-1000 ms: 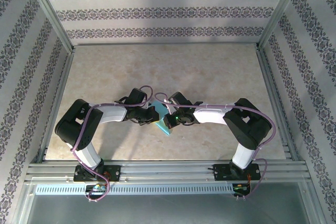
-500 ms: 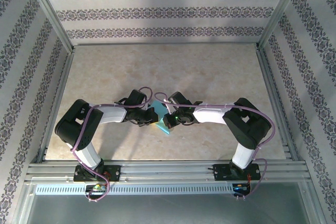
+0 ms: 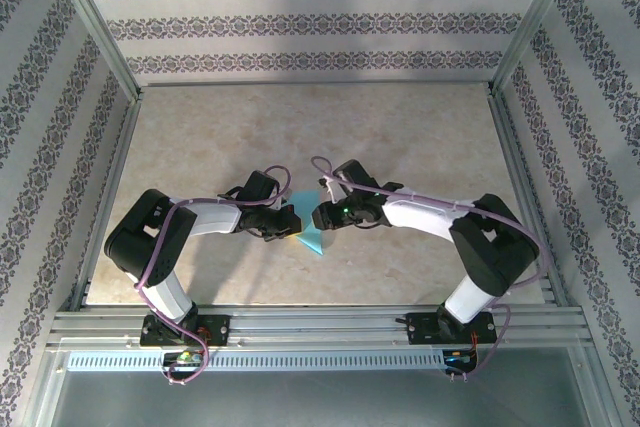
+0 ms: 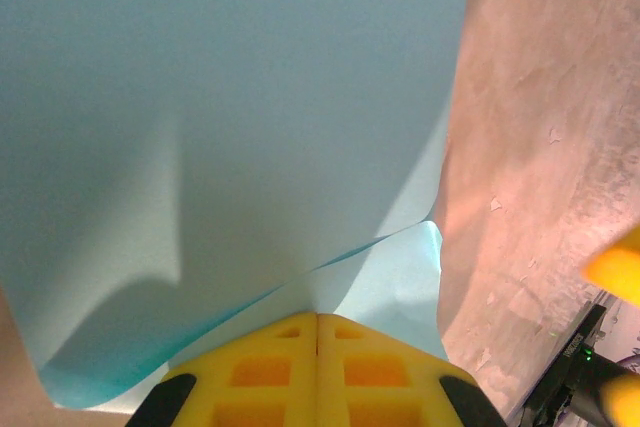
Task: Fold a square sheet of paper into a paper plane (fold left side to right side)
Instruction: Third fold the triangle at the center of the table.
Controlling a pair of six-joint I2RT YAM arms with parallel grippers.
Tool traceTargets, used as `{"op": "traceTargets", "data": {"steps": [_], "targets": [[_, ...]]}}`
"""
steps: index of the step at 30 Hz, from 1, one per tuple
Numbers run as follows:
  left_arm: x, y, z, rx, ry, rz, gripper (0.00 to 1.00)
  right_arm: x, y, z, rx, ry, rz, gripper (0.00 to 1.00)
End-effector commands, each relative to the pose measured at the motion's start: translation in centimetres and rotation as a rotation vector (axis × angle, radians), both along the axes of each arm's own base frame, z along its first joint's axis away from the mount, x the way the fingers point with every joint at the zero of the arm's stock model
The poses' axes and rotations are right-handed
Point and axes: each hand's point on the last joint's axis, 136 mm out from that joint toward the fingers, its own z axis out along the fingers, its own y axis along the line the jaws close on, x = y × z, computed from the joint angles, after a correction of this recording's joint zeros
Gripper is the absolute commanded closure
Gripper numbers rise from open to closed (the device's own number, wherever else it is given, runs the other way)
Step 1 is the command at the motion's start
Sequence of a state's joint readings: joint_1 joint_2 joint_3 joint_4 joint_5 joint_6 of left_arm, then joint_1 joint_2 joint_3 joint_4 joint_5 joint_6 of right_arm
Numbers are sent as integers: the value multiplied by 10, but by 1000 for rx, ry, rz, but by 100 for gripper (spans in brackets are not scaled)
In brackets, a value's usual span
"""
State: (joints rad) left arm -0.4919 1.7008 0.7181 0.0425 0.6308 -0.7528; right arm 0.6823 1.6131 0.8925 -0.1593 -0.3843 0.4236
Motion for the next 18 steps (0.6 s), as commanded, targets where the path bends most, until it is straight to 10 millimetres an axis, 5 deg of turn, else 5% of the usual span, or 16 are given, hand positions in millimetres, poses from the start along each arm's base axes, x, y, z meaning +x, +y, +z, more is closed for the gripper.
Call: {"op": "traceTargets", "data": {"steps": [1,8,18], "targets": [[-15,13,-26,94,45,1,97,-24,-2,8,62,105,20,71],[-14,13,-25,96,40,2,97,-72,17,5,189,303,82,98],[-13,13,-24,99,35,0,97,-75,26,-17,177,351,63,100]]}}
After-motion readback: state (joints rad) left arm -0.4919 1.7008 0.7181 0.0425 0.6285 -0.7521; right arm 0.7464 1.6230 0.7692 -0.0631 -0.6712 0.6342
